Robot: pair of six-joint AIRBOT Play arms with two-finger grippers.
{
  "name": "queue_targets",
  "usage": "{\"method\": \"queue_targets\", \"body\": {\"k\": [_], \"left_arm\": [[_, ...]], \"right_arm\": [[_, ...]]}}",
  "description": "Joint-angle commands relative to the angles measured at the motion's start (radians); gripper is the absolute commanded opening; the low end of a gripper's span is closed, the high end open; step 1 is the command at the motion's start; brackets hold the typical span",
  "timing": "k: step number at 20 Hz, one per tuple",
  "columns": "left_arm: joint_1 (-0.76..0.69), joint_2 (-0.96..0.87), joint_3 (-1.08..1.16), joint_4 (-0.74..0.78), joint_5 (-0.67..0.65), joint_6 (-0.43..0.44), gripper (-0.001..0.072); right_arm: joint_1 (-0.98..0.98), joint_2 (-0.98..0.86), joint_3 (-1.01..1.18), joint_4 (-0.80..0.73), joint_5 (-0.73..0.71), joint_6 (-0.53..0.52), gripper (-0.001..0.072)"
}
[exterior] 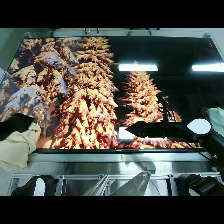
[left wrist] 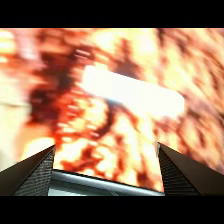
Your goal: Fold the shirts.
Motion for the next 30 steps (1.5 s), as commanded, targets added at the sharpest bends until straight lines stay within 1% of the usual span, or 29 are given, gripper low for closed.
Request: {"method": "queue_targets", "body": {"k": [1, 3, 5, 8, 10, 12, 13, 14, 15, 16, 17, 18, 20, 21, 22, 23, 25, 27, 29, 30], "left_arm": [[0.121, -0.093, 0.024, 0.226, 0.061, -0.119, 0.0718], [0.121, -0.214, 0.024, 0.353, 0.055, -0.119, 0.0718], [0.122, -0.332, 0.024, 0.428, 0.072, -0.119, 0.0718], [0.108, -0.489, 0.024, 0.391, 0.14, -0.108, 0.0716], [0.066, -0.583, 0.024, 0.379, 0.167, -0.064, 0.07], [0.012, -0.66, 0.032, 0.374, 0.177, -0.062, 0.0696], [-0.019, -0.697, 0.047, 0.376, 0.163, -0.061, 0.0579], [-0.044, -0.728, 0.071, 0.375, 0.135, -0.061, 0.0171], [-0.069, -0.757, 0.111, 0.349, 0.095, -0.058, 0.0017], [-0.1, -0.773, 0.161, 0.281, 0.053, -0.044, 0.0017], [-0.137, -0.775, 0.222, 0.166, 0.023, 0.006, 0.0017], [-0.186, -0.764, 0.296, 0.018, 0.008, 0.052, 0.0017], [-0.299, -0.719, 0.453, -0.258, 0.025, 0.106, 0.0016], [-0.361, -0.7, 0.537, -0.356, 0.042, 0.125, 0.0018], [-0.425, -0.682, 0.625, -0.414, 0.05, 0.145, 0.0024], [-0.486, -0.668, 0.702, -0.412, 0.05, 0.155, 0.0025], [-0.581, -0.651, 0.777, -0.382, 0.042, 0.15, 0.0025], [-0.641, -0.644, 0.768, -0.384, 0.013, 0.15, 0.0025], [-0.688, -0.645, 0.691, -0.384, 0.008, 0.151, 0.0026], [-0.708, -0.65, 0.647, -0.382, 0.008, 0.151, 0.0108]], "right_arm": [[0.001, -0.001, 0.0, 0.0, 0.002, 0.0, 0.002], [0.001, -0.001, 0.0, 0.0, 0.002, 0.0, 0.0019], [0.001, -0.001, 0.0, 0.0, 0.003, 0.0, 0.0019], [0.001, -0.001, 0.0, 0.0, 0.002, 0.0, 0.002], [0.001, -0.001, 0.0, 0.0, 0.002, 0.0, 0.0019], [0.001, -0.001, 0.0, 0.001, -0.019, 0.0, 0.0019], [0.001, -0.001, 0.0, 0.0, -0.019, 0.0, 0.002], [0.001, -0.001, 0.0, 0.0, -0.019, 0.0, 0.002], [0.001, -0.001, 0.0, 0.0, -0.019, 0.0, 0.002], [0.001, -0.001, 0.0, -0.001, -0.017, 0.0, 0.0019], [0.001, -0.001, 0.0, -0.001, -0.015, 0.0, 0.0019], [0.001, -0.001, 0.0, -0.001, -0.016, -0.001, 0.002], [0.001, -0.001, 0.0, -0.001, -0.016, -0.001, 0.002], [0.001, -0.001, 0.0, -0.002, -0.016, -0.001, 0.002], [0.001, -0.001, 0.0, -0.008, -0.015, -0.001, 0.002], [0.0, 0.0, 0.0, -0.008, -0.007, -0.001, 0.002], [-0.036, 0.002, 0.0, -0.008, 0.051, -0.016, 0.002], [-0.115, 0.004, 0.0, -0.008, 0.144, -0.06, 0.0019], [-0.221, 0.014, 0.0, -0.008, 0.235, -0.083, 0.002], [-0.282, 0.02, 0.0, -0.007, 0.289, -0.083, 0.002]]}}
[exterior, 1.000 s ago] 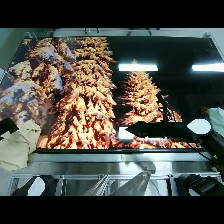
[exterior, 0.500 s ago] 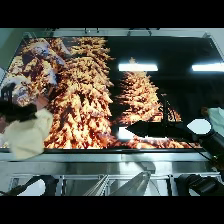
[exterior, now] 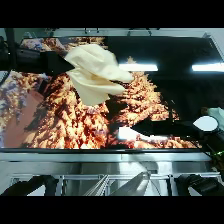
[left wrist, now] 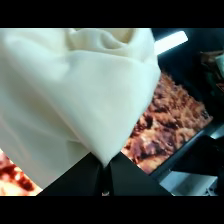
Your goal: Fold the shirts.
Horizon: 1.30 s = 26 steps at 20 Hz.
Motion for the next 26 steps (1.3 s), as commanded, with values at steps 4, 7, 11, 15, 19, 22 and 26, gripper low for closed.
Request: {"method": "queue_targets", "body": {"k": [4, 7, 11, 15, 19, 22, 26], "left_arm": [[-0.094, -0.038, -0.195, -0.023, -0.009, 0.009, 0.0717], [-0.07, -0.083, -0.282, -0.003, -0.008, 0.009, 0.0717], [-0.039, -0.16, -0.417, -0.001, 0.058, 0.015, 0.0717], [-0.023, -0.289, -0.445, -0.008, 0.25, 0.051, 0.0716], [-0.039, -0.465, -0.343, -0.012, 0.274, 0.058, 0.0715], [-0.068, -0.578, -0.209, -0.012, 0.227, 0.073, 0.0698], [-0.114, -0.689, -0.048, -0.014, 0.157, 0.071, 0.018]], "right_arm": [[-0.378, 0.03, 0.001, 0.001, 0.395, -0.031, 0.0027], [-0.529, 0.027, 0.001, 0.001, 0.439, -0.129, 0.0027], [-0.561, -0.034, 0.001, -0.035, 0.301, -0.22, 0.0515], [-0.557, -0.208, 0.001, -0.037, 0.102, -0.232, 0.0573], [-0.447, -0.44, 0.001, -0.032, 0.082, -0.248, 0.0572], [-0.305, -0.586, 0.011, 0.057, 0.001, -0.285, 0.0565], [-0.201, -0.658, 0.097, 0.226, 0.047, -0.395, 0.006]]}}
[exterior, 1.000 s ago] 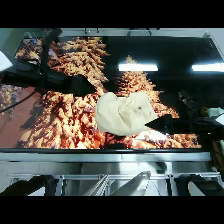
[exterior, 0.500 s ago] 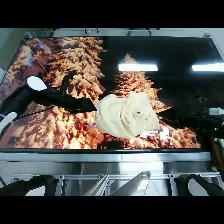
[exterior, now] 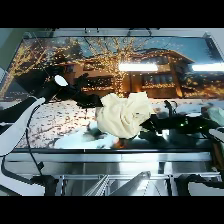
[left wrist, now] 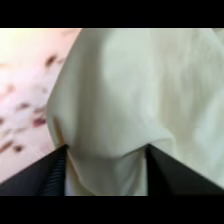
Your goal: Fold the shirts.
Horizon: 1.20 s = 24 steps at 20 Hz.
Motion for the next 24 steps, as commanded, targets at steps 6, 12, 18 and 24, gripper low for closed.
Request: {"method": "queue_targets", "body": {"k": [6, 12, 18, 24], "left_arm": [[-0.007, 0.024, 0.324, -0.105, -0.222, 0.011, 0.0005], [0.093, 0.438, 0.507, -0.103, -0.255, -0.047, 0.0005], [0.074, 0.821, 0.372, -0.067, -0.079, -0.049, 0.0006], [0.076, 0.835, 0.038, -0.01, -0.001, -0.018, 0.0006]], "right_arm": [[-0.029, 0.153, 0.309, 0.127, 0.291, 0.011, 0.002], [-0.249, 0.535, 0.626, 0.193, 0.328, 0.142, 0.002], [-0.273, 0.758, 0.663, 0.303, 0.24, 0.081, 0.002], [-0.157, 0.58, 0.659, 0.042, 0.231, 0.079, 0.002]]}}
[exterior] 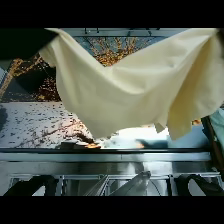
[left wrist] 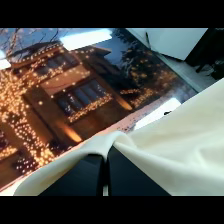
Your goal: Fold the shirts.
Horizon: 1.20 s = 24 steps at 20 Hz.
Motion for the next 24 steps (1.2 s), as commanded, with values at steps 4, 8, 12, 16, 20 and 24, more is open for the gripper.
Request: {"method": "queue_targets", "body": {"k": [4, 8, 12, 16, 20, 24], "left_arm": [[0.003, -0.209, -0.183, 0.1, 0.123, 0.113, 0.0006], [0.071, -0.424, -0.156, 0.098, 0.212, 0.129, 0.0606], [0.208, -0.546, -0.06, 0.098, -0.075, 0.106, 0.0717], [0.24, -0.575, -0.243, 0.095, -0.216, 0.032, 0.0717], [0.14, -0.575, -0.5, 0.058, -0.127, 0.033, 0.0717], [-0.043, -0.575, -0.611, -0.001, 0.05, 0.032, 0.0716]], "right_arm": [[0.207, -0.336, -0.021, -0.406, -0.111, 0.093, 0.002], [0.148, -0.559, -0.014, -0.499, -0.179, 0.149, 0.0653], [-0.037, -0.62, -0.009, -0.637, -0.074, 0.149, 0.0653], [-0.053, -0.702, -0.032, -0.761, -0.066, 0.148, 0.0653], [0.042, -0.864, -0.031, -0.755, -0.128, 0.149, 0.0652], [0.132, -1.014, 0.005, -0.625, -0.15, 0.131, 0.0499]]}}
